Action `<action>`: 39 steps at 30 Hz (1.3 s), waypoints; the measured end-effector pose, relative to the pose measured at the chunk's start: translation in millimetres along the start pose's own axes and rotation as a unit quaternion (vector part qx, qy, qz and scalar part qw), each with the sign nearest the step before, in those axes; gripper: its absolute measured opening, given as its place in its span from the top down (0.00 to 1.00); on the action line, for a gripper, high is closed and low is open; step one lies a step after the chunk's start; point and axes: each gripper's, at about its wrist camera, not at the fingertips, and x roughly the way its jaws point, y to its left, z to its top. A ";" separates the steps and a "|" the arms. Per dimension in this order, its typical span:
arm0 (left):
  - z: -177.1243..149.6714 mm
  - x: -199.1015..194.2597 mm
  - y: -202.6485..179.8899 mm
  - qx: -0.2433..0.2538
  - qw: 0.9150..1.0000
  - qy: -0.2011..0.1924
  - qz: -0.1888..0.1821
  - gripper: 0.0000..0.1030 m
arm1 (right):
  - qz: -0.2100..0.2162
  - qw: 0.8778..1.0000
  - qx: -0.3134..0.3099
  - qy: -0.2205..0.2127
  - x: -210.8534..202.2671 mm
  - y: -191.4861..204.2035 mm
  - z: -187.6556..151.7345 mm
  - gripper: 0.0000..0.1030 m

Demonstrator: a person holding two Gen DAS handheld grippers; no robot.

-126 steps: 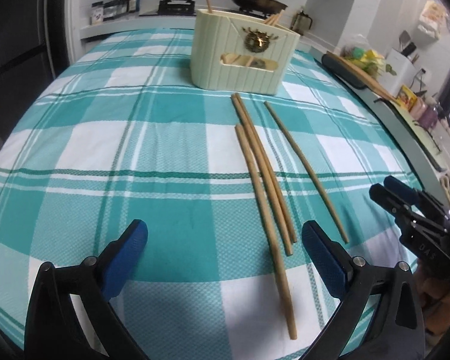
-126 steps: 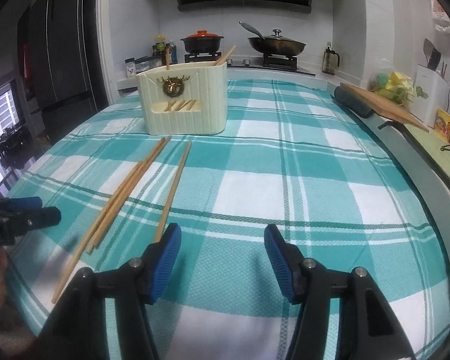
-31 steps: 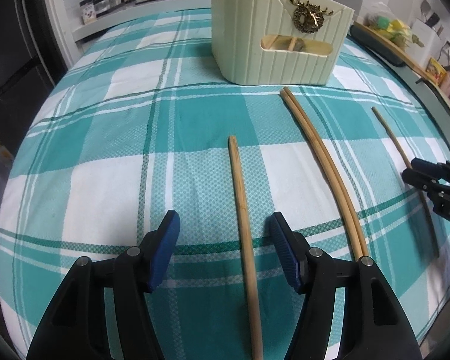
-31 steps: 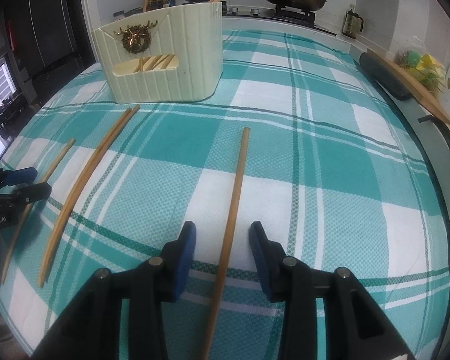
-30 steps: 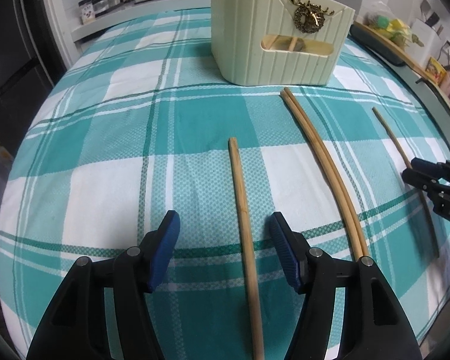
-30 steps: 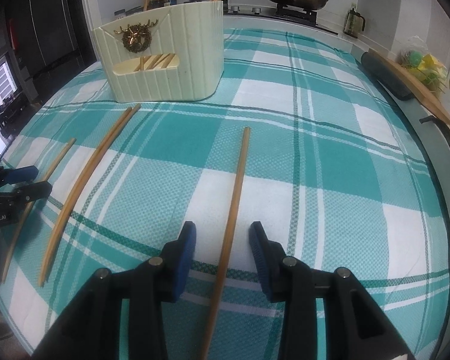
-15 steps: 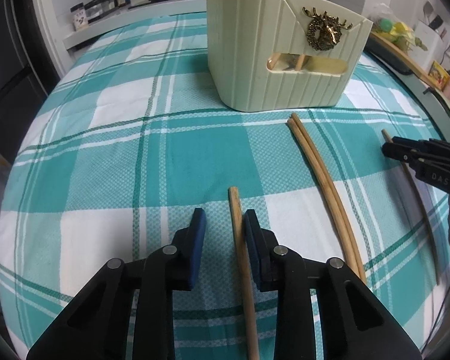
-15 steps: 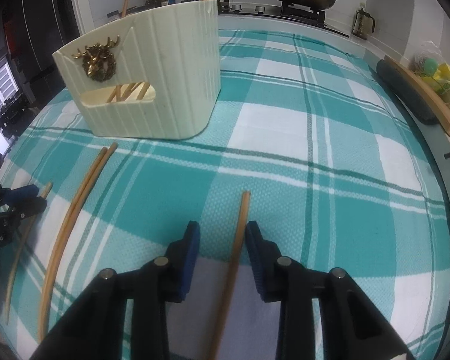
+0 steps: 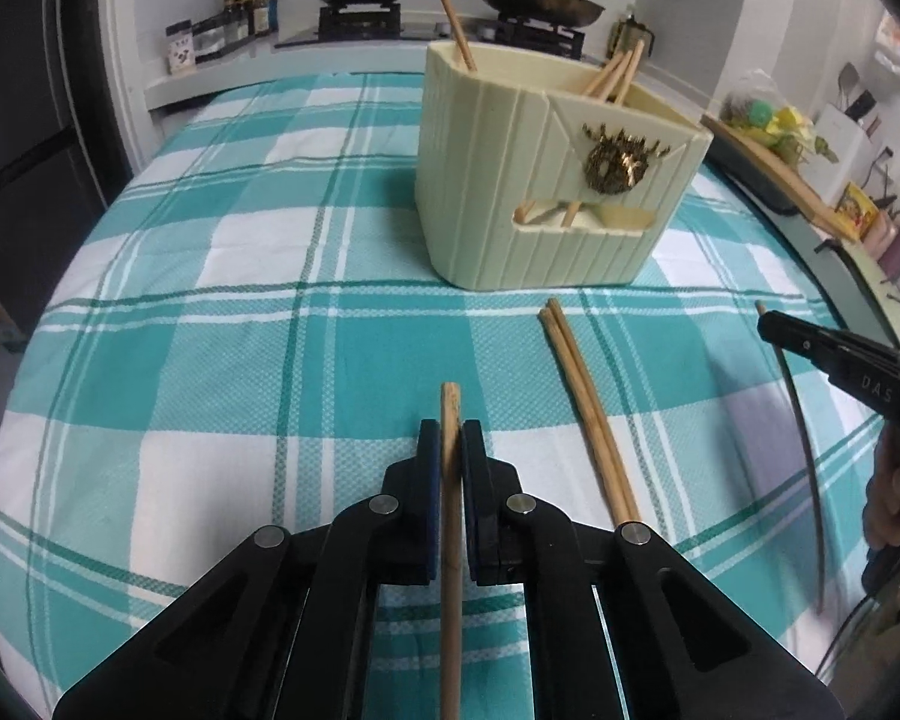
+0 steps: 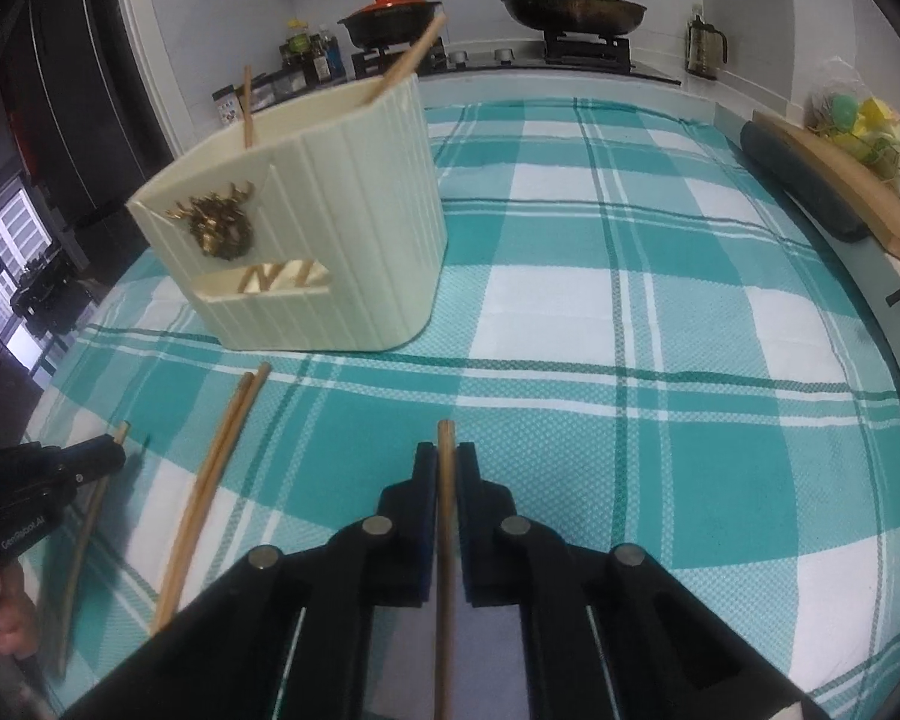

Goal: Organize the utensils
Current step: 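Lift the chopstick with the left tool while the right tool carries its chopstick to the holder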

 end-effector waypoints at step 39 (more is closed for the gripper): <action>16.2 -179.3 -3.4 -0.016 0.975 -0.217 -0.054 0.95 | 0.040 0.967 -0.055 -0.247 -221.9 82.5 1.1 0.95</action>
